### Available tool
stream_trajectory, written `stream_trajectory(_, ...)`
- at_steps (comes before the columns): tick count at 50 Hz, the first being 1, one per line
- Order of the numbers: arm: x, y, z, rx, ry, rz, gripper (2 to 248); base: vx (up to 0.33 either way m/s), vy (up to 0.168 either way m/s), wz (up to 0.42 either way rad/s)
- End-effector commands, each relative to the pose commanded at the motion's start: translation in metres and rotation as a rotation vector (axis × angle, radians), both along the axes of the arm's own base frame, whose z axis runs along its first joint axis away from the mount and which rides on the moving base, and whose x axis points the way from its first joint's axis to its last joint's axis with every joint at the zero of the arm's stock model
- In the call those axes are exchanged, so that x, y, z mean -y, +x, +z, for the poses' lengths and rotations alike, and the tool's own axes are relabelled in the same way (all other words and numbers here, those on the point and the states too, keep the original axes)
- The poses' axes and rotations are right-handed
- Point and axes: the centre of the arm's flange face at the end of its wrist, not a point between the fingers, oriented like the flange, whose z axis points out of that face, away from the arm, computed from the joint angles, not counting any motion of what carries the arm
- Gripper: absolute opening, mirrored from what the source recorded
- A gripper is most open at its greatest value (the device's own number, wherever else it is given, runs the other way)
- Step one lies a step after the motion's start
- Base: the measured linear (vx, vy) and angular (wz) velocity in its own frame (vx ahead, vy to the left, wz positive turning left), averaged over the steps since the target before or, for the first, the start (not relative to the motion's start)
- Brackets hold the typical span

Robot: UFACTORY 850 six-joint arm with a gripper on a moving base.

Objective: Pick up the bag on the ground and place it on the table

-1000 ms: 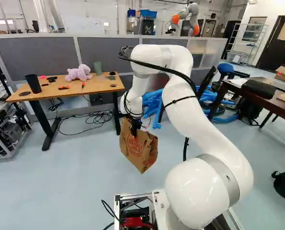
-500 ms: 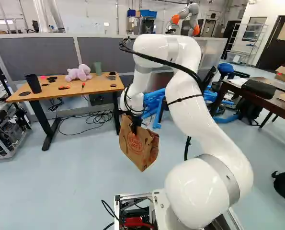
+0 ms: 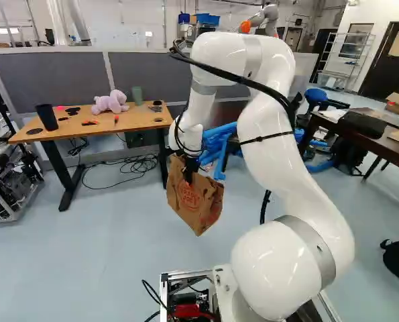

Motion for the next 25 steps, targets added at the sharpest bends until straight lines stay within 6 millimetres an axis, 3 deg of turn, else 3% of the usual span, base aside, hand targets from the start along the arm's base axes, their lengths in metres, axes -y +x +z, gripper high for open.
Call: stream_trajectory(25,0.003,-0.012,0.037,0.022,0.005,0.000,21,0.000,0.000,0.000)
